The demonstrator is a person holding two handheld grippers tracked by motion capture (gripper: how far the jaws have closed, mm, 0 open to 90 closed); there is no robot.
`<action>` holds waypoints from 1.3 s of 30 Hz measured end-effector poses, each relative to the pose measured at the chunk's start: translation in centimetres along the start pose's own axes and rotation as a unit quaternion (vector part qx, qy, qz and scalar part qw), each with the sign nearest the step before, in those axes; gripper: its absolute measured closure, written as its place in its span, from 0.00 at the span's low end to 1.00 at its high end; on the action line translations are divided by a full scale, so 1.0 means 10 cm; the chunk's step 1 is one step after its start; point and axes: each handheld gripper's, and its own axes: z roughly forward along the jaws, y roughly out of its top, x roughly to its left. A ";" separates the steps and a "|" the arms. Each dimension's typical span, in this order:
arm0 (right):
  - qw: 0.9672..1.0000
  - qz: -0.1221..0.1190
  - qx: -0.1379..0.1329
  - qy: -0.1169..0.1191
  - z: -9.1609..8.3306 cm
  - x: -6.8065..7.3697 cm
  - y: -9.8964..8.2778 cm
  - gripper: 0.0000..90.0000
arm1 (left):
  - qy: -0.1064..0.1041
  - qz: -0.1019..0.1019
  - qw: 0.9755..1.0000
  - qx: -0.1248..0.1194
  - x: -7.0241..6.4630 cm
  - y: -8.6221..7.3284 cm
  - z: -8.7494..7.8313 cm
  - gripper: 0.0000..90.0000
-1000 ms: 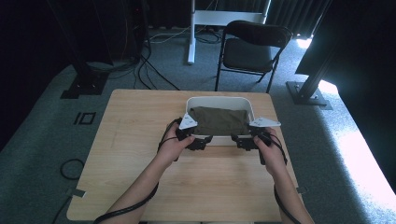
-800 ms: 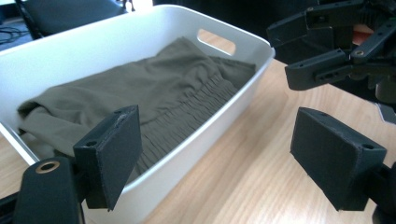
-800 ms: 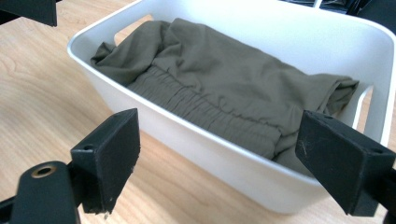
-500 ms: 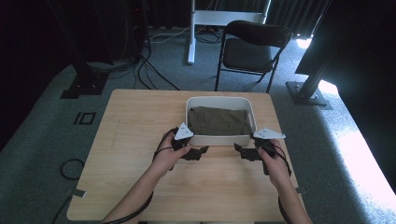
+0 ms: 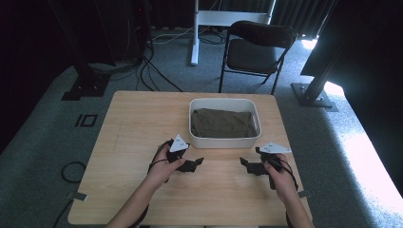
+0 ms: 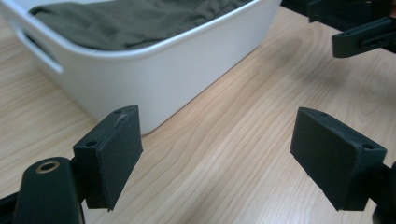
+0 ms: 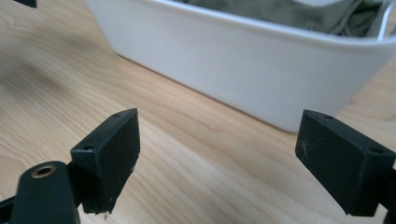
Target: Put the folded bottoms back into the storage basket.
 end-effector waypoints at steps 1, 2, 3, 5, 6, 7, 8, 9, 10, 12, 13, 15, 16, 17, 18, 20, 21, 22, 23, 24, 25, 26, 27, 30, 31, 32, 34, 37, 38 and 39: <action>1.000 0.003 0.001 -0.001 0.00 0.00 -0.03 0.15 | 0.003 -0.003 1.000 0.000 0.02 -0.02 -0.01 0.20; 1.000 0.004 0.002 -0.002 0.00 -0.01 -0.05 0.15 | 0.006 -0.003 1.000 0.002 0.03 -0.05 -0.02 0.20; 1.000 0.005 0.005 -0.005 0.01 -0.01 -0.08 0.15 | 0.008 -0.004 1.000 0.003 0.05 -0.07 -0.03 0.20; 1.000 0.005 0.013 -0.011 0.02 -0.03 -0.13 0.15 | 0.012 -0.010 1.000 0.004 0.08 -0.12 -0.04 0.20; 1.000 0.009 0.016 -0.011 0.03 -0.03 -0.15 0.15 | 0.013 -0.010 1.000 0.006 0.10 -0.14 -0.05 0.20; 1.000 0.010 0.018 -0.012 0.03 -0.04 -0.18 0.15 | 0.014 -0.011 1.000 0.008 0.11 -0.16 -0.06 0.20; 1.000 0.012 0.020 -0.014 0.03 -0.04 -0.20 0.15 | 0.017 -0.014 1.000 0.010 0.13 -0.19 -0.07 0.20; 1.000 0.012 0.022 -0.014 0.03 -0.05 -0.22 0.15 | 0.020 -0.017 1.000 0.012 0.15 -0.22 -0.08 0.20; 1.000 0.012 0.024 -0.016 0.03 -0.06 -0.25 0.15 | 0.023 -0.020 0.999 0.012 0.17 -0.24 -0.09 0.20; 0.999 0.014 0.031 -0.021 0.04 -0.07 -0.30 0.15 | 0.031 -0.025 0.999 0.018 0.20 -0.30 -0.12 0.20; 0.999 0.017 0.034 -0.021 0.04 -0.08 -0.32 0.15 | 0.033 -0.027 0.999 0.021 0.22 -0.33 -0.13 0.20; 0.999 0.021 0.037 -0.023 0.03 -0.10 -0.36 0.15 | 0.040 -0.037 0.998 0.028 0.26 -0.38 -0.17 0.20; 0.999 0.020 0.040 -0.026 0.02 -0.11 -0.38 0.15 | 0.046 -0.043 0.998 0.033 0.28 -0.41 -0.19 0.20; 0.999 0.021 0.041 -0.028 0.02 -0.11 -0.39 0.15 | 0.054 -0.046 0.997 0.036 0.31 -0.44 -0.21 0.20; 0.998 0.023 0.041 -0.032 0.01 -0.12 -0.40 0.15 | 0.057 -0.051 0.996 0.035 0.33 -0.46 -0.22 0.20; 0.998 0.026 0.046 -0.035 0.00 -0.13 -0.43 0.15 | 0.071 -0.062 0.995 0.041 0.37 -0.52 -0.26 0.20; 0.998 0.028 0.048 -0.035 -0.01 -0.13 -0.45 0.15 | 0.078 -0.065 0.994 0.043 0.39 -0.54 -0.29 0.20; 0.998 0.027 0.048 -0.034 -0.01 -0.14 -0.46 0.15 | 0.083 -0.067 0.993 0.044 0.41 -0.56 -0.31 0.20; 0.998 0.027 0.050 -0.035 -0.02 -0.14 -0.47 0.15 | 0.086 -0.070 0.993 0.043 0.42 -0.57 -0.33 0.20; 0.998 0.028 0.051 -0.036 -0.03 -0.15 -0.49 0.15 | 0.089 -0.071 0.993 0.044 0.43 -0.59 -0.35 0.20; 0.998 0.030 0.052 -0.036 -0.04 -0.15 -0.50 0.15 | 0.091 -0.073 0.992 0.042 0.44 -0.61 -0.37 0.20; 0.998 0.032 0.050 -0.038 -0.05 -0.16 -0.50 0.15 | 0.094 -0.075 0.992 0.040 0.45 -0.62 -0.40 0.20; 0.997 0.032 0.050 -0.039 -0.07 -0.16 -0.51 0.15 | 0.098 -0.074 0.992 0.039 0.46 -0.64 -0.42 0.20; 0.997 0.039 0.056 -0.043 -0.12 -0.18 -0.54 0.15 | 0.112 -0.075 0.990 0.044 0.51 -0.70 -0.49 0.20; 0.996 0.038 0.061 -0.048 -0.14 -0.19 -0.56 0.15 | 0.112 -0.075 0.990 0.044 0.51 -0.70 -0.49 0.20; 0.996 0.040 0.063 -0.053 -0.16 -0.20 -0.57 0.15 | 0.122 -0.080 0.988 0.049 0.53 -0.74 -0.54 0.20; 0.995 0.044 0.065 -0.056 -0.19 -0.21 -0.59 0.15 | 0.130 -0.083 0.987 0.053 0.55 -0.77 -0.57 0.20; 0.995 0.044 0.067 -0.062 -0.22 -0.22 -0.61 0.15 | 0.137 -0.084 0.985 0.059 0.56 -0.81 -0.59 0.20; 0.995 0.047 0.068 -0.064 -0.24 -0.22 -0.64 0.15 | 0.142 -0.091 0.984 0.058 0.57 -0.84 -0.61 0.20; 0.995 0.047 0.067 -0.065 -0.25 -0.22 -0.64 0.15 | 0.146 -0.097 0.983 0.059 0.58 -0.86 -0.62 0.20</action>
